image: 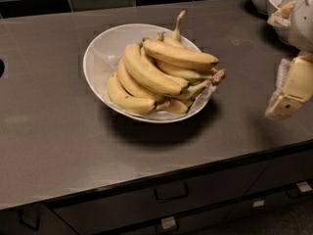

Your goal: Pick banana from white bowl

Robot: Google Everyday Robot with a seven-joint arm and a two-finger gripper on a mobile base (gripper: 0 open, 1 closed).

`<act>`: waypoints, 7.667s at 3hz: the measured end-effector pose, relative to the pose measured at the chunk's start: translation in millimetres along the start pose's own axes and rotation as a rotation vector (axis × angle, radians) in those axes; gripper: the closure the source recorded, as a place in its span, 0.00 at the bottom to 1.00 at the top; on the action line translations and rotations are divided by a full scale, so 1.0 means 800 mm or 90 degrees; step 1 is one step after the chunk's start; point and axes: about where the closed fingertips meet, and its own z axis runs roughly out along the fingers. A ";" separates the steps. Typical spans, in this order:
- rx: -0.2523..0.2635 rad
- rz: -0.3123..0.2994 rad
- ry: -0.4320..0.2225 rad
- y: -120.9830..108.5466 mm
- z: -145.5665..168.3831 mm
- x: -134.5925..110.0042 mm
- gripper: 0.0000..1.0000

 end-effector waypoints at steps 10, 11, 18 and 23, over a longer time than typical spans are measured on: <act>-0.136 -0.178 -0.033 -0.056 0.090 -0.179 0.37; -0.135 -0.184 -0.029 -0.059 0.089 -0.191 0.37; -0.139 -0.151 -0.027 -0.061 0.099 -0.194 1.00; 0.015 -0.206 -0.104 -0.045 0.029 -0.213 1.00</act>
Offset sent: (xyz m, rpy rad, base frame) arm 0.0661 0.0617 -0.0190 0.0396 0.0430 0.1740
